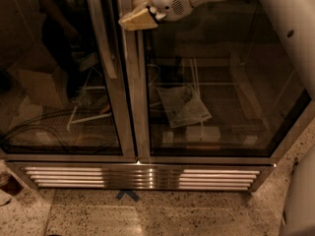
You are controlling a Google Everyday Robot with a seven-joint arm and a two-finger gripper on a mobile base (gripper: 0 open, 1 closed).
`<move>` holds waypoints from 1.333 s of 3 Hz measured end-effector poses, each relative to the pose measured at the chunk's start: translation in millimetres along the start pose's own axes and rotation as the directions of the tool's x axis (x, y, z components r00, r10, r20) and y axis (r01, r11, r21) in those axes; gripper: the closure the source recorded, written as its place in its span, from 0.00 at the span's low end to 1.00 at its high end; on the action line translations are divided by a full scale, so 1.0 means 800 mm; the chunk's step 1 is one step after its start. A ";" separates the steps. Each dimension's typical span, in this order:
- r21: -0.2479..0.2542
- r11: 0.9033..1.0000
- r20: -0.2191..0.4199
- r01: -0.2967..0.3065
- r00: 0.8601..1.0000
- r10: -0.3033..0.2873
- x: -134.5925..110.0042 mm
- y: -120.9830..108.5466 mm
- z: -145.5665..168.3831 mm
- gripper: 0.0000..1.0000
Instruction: Place 7up can into top drawer
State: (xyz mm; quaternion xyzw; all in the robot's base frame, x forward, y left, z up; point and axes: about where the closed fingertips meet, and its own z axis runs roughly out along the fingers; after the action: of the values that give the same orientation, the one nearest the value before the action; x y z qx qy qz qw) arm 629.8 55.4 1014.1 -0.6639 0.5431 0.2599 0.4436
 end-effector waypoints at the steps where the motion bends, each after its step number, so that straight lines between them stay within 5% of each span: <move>1: 0.003 1.000 0.006 0.003 1.000 -0.003 -0.001 -0.005 -0.001 1.00; 3: 0.002 1.000 0.006 0.003 1.000 -0.003 -0.001 -0.005 -0.001 0.89; 4: 0.002 1.000 0.006 0.003 1.000 -0.003 -0.001 -0.005 -0.001 0.71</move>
Offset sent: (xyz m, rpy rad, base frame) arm -0.0942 -0.0196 0.0073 0.0365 0.0949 0.0746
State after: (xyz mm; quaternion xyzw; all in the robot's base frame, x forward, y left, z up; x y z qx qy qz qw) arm 633.0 55.2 1016.1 -0.6633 0.5412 0.2607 0.4464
